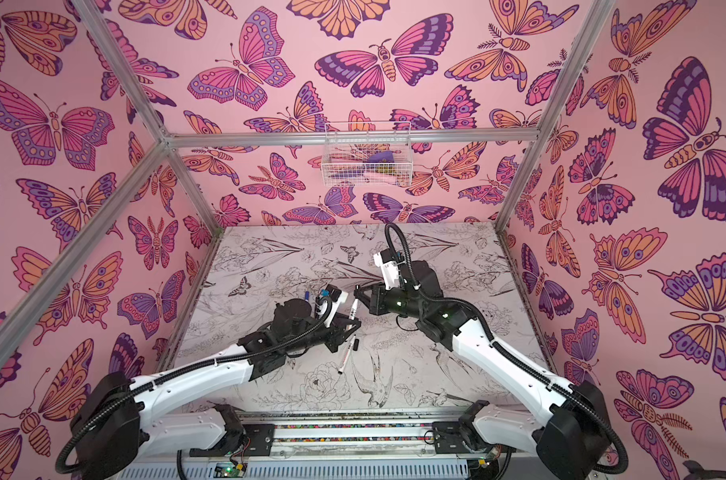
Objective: Insert the pens into the pen caps
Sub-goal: 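Bring the black cap over the marker tip held by the left gripper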
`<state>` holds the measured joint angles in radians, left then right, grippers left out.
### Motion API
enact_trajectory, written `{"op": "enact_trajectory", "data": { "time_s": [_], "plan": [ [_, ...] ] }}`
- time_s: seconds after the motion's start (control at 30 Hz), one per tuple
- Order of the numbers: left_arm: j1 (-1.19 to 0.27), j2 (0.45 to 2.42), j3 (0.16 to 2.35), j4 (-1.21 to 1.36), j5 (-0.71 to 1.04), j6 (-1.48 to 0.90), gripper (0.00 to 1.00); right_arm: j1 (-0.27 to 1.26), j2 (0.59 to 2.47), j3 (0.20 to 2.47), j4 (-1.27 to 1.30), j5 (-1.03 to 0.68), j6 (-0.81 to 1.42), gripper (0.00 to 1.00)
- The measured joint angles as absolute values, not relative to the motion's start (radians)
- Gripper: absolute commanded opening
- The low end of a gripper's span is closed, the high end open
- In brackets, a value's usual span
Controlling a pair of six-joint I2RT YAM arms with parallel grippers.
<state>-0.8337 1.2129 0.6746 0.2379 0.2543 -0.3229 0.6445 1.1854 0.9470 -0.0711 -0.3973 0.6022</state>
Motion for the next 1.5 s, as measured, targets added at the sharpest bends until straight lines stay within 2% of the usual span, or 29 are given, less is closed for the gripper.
{"op": "enact_trajectory", "data": {
  "time_s": [0.4, 1.07, 1.5],
  "plan": [
    [-0.838, 1.258, 0.682, 0.280, 0.264, -0.345, 0.00, 0.672, 1.174, 0.928, -0.077, -0.348, 0.575, 0.01],
    [-0.812, 1.298, 0.739, 0.400, 0.395, -0.426, 0.00, 0.670, 1.091, 0.925, -0.037, -0.344, 0.474, 0.04],
    [-0.840, 1.273, 0.743, 0.381, 0.282, -0.326, 0.00, 0.671, 1.079, 0.949, -0.070, -0.352, 0.403, 0.05]
  ]
}}
